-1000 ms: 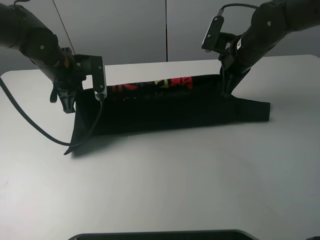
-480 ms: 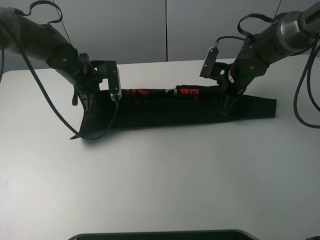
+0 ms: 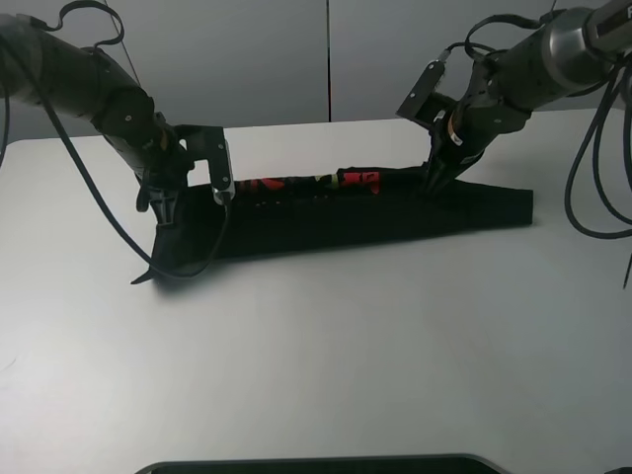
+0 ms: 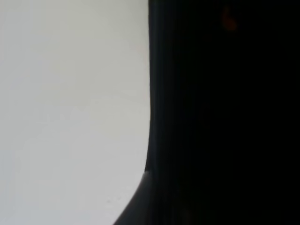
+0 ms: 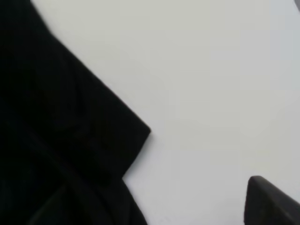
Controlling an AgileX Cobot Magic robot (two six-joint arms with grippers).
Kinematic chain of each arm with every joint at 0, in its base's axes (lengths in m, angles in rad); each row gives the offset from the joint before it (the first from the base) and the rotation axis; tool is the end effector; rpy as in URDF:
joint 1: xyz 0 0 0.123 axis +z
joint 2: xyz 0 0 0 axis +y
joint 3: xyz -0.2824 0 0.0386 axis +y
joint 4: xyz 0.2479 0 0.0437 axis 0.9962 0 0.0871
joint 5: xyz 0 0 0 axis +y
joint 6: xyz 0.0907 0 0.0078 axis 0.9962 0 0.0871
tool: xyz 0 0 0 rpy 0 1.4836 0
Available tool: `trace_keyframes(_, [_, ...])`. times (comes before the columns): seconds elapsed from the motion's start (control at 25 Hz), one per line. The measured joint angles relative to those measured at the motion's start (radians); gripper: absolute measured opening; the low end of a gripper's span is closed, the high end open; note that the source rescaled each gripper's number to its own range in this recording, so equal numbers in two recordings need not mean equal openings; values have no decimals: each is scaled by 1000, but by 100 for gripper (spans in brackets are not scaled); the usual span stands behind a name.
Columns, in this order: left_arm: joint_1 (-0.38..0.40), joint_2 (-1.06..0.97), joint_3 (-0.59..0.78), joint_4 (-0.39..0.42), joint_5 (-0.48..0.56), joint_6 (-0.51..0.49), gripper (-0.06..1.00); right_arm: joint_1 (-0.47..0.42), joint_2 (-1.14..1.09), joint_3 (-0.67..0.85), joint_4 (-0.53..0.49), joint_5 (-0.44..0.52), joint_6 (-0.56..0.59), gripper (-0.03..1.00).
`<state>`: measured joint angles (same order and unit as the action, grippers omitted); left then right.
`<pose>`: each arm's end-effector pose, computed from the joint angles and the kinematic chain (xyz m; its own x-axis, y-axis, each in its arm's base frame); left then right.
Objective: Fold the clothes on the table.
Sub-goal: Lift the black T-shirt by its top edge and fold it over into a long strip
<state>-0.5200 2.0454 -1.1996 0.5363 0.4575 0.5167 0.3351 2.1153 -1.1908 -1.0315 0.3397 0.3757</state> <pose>0.3538 -0.1788 0.1187 -0.0825 0.9958 -0.0393 0.8889 0.0913 0.4489 0.3951 0.1099 0.0988 -0.5473 -0.7880 -0.2821 -0.6128 0.6068 -0.5063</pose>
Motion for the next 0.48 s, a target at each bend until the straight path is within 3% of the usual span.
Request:
trace_keyframes(0.16, [0,0,0,0,49,-66,29,-2,0,-16,-80,-12,148,80])
trace_keyframes(0.32, [1,0,0,-31,87,-74,54,-5,0,-85,-185,-109,299,80])
trace_keyframes(0.48, [1,0,0,-40,121,-89,60,-5,-9,-150,-211,-121,339,80])
